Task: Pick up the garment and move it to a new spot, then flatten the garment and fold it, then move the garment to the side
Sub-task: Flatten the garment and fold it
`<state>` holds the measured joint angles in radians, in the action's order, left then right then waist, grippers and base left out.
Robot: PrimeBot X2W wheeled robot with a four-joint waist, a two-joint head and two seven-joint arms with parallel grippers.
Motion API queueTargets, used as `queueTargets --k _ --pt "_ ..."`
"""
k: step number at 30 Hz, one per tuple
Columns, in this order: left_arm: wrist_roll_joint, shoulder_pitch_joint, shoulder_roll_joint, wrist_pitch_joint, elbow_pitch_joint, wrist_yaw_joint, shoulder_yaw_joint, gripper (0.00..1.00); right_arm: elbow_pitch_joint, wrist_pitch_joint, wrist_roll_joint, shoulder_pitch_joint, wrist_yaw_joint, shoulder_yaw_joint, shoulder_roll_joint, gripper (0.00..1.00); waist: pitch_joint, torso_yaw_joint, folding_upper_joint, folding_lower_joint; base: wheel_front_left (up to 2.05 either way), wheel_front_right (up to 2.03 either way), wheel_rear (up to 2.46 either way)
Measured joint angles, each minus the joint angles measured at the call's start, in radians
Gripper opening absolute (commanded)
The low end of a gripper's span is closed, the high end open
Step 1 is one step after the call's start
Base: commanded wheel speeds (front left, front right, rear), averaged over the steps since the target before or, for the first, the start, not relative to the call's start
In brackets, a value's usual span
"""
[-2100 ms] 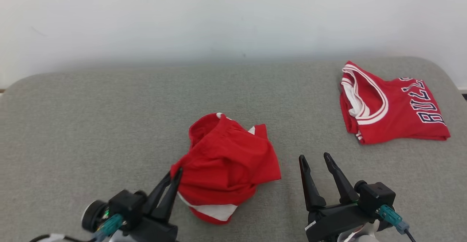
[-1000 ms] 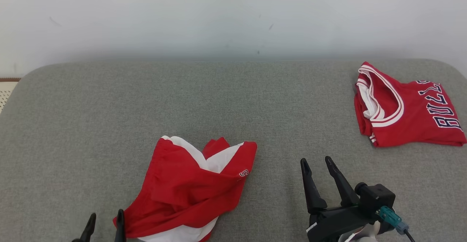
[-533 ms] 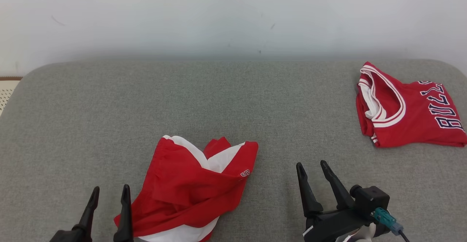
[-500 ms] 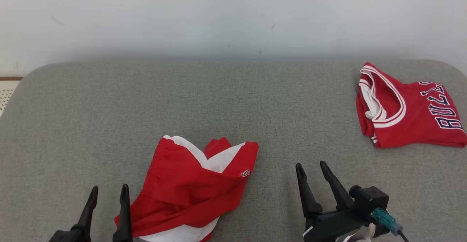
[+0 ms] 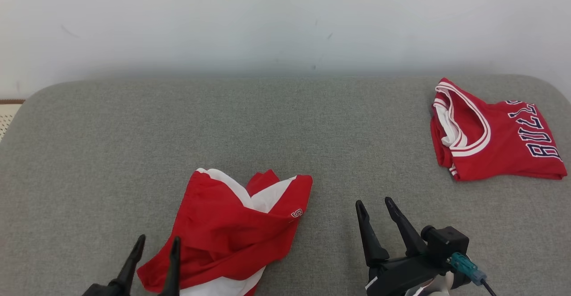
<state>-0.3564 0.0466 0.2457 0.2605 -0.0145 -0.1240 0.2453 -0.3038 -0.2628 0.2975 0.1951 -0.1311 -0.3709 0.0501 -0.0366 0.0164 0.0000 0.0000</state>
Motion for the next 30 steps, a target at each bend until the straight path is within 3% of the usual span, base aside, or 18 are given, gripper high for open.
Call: queueTargets --k 7,18,19,20,21,30 --pt "0.024 0.065 -0.007 -0.022 -0.049 0.067 0.088 1.00 -0.001 0.000 0.001 0.005 0.000 -0.003 0.000 1.00 -0.012 -0.025 0.0000 0.0000 0.00 0.00 0.00" --pt "0.036 0.171 -0.020 -0.061 -0.203 0.109 0.144 1.00 -0.003 0.000 0.001 0.023 0.000 -0.008 0.000 1.00 -0.036 -0.062 0.0000 0.0000 0.00 0.00 0.00" --pt "0.034 0.202 -0.021 -0.070 -0.245 0.124 0.147 0.61 -0.002 0.000 0.001 0.027 0.000 -0.007 0.000 1.00 -0.043 -0.070 0.0000 0.0000 0.00 0.00 0.00" --pt "0.033 0.221 -0.022 -0.068 -0.263 0.131 0.149 0.16 -0.002 0.000 0.001 0.028 0.000 -0.007 0.000 1.00 -0.046 -0.074 0.0001 0.0001 0.00 0.00 0.00" --pt "0.035 0.241 -0.022 -0.068 -0.279 0.133 0.153 0.00 -0.002 0.000 0.001 0.031 0.000 -0.006 0.000 1.00 -0.050 -0.078 0.0000 0.0001 0.00 0.00 0.00" --pt "0.049 0.421 -0.006 -0.068 -0.321 0.172 0.153 0.00 -0.001 -0.001 0.000 0.046 0.000 0.002 0.000 1.00 -0.075 -0.112 0.0000 0.0001 0.00 0.00 0.00"
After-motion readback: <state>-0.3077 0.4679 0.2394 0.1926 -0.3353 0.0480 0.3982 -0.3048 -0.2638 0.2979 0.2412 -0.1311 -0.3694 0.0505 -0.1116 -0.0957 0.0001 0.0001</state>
